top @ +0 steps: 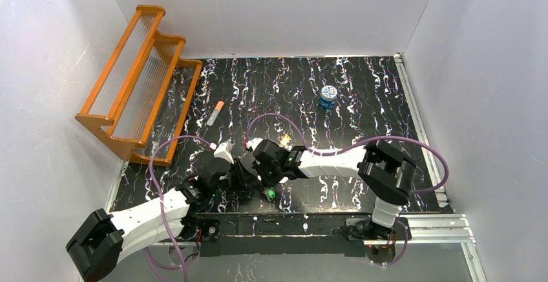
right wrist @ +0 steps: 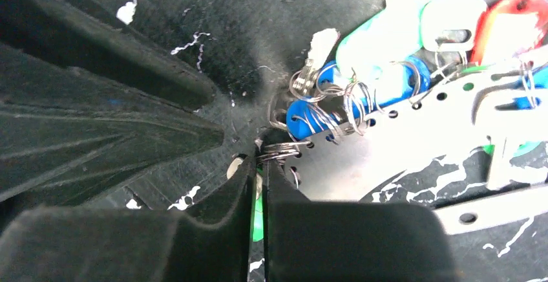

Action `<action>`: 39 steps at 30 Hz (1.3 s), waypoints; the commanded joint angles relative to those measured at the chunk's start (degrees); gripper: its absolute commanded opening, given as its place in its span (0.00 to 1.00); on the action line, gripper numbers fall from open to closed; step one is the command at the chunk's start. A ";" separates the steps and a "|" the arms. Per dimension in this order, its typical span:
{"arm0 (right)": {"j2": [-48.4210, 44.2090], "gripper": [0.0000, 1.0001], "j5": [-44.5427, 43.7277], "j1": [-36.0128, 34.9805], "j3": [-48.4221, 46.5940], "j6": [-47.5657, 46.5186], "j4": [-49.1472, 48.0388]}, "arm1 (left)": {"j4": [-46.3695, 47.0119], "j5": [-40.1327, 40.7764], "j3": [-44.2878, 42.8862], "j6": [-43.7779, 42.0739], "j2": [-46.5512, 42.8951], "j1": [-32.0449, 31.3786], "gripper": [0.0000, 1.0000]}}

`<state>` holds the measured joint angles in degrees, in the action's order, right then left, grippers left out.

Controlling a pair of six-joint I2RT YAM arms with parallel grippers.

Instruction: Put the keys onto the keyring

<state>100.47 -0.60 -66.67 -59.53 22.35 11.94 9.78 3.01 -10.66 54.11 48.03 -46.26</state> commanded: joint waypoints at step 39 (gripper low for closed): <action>-20.30 0.29 9.87 11.94 11.23 1.60 -1.09 | 1.98 0.70 0.77 -1.01 1.40 -0.28 0.22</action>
<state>83.24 10.96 -54.61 -44.95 23.83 10.13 10.83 2.98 -10.07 53.58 48.86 -46.26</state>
